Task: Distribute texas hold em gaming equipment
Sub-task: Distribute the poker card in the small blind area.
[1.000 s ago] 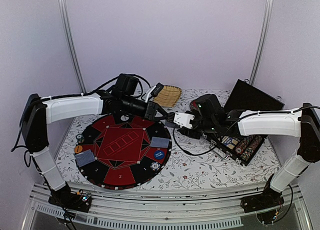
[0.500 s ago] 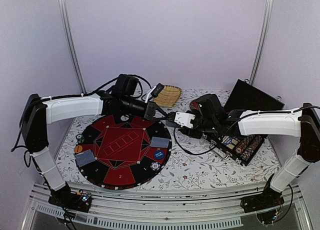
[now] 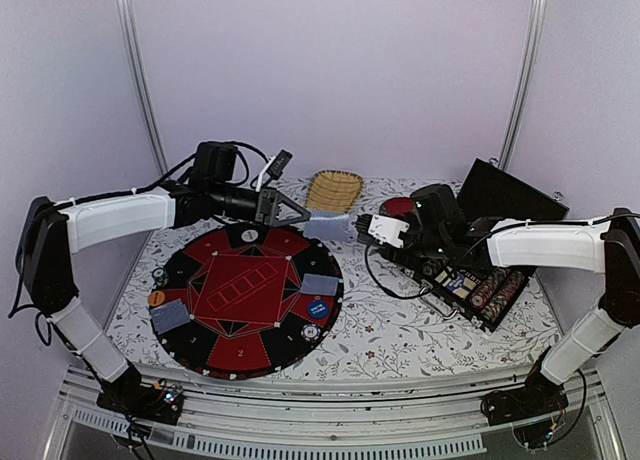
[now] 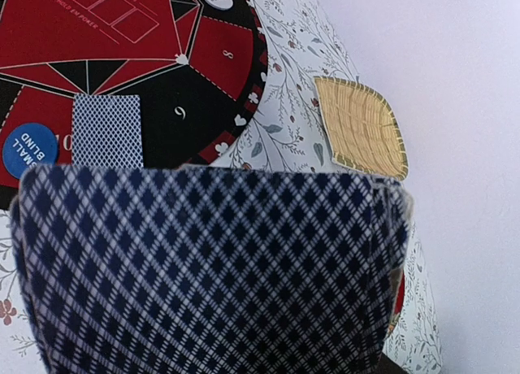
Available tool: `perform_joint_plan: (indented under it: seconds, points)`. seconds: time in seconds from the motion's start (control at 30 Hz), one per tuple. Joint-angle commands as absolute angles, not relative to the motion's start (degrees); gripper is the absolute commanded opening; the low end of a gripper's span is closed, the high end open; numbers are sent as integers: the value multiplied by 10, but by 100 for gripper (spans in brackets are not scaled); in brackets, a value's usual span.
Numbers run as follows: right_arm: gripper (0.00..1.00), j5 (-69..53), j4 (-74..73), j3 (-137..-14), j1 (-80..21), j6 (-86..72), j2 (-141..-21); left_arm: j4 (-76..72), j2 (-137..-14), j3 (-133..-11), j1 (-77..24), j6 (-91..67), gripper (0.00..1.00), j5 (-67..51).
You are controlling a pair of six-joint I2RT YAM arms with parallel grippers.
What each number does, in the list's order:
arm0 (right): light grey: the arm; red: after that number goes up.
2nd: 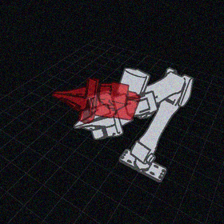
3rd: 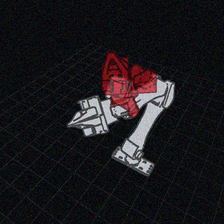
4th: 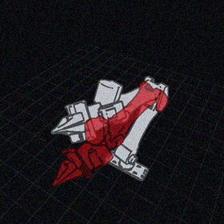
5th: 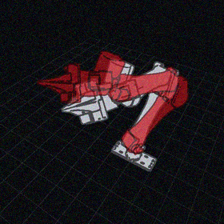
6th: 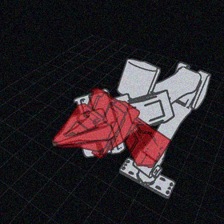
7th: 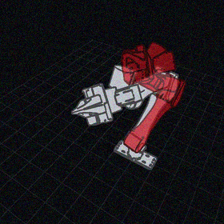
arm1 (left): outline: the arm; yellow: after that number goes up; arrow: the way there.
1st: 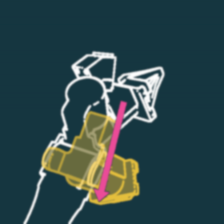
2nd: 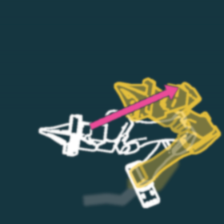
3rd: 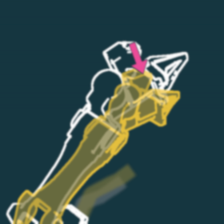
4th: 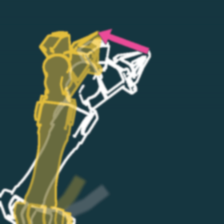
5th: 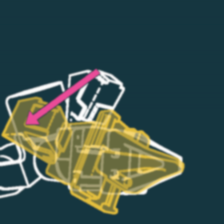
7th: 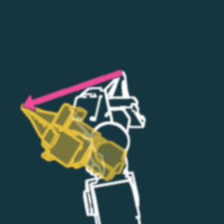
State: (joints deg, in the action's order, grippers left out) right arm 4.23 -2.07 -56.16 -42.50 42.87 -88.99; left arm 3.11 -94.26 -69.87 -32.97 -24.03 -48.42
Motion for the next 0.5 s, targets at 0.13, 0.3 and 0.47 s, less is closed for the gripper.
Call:
perform_joint_plan:
  seconds: [0.13, 0.3, 0.47]
  points:
    - [48, 60, -4, -560, -404, 430, -854, 36, -917, -652, -232, -208, 0, -480]
    - [48, 53, -15, -569, -405, 430, -847, 43, -1001, -652, -242, -185, 0, -454]
    - [48, 48, -17, -570, -404, 429, -845, -31, -1093, -668, -280, -215, 0, -476]
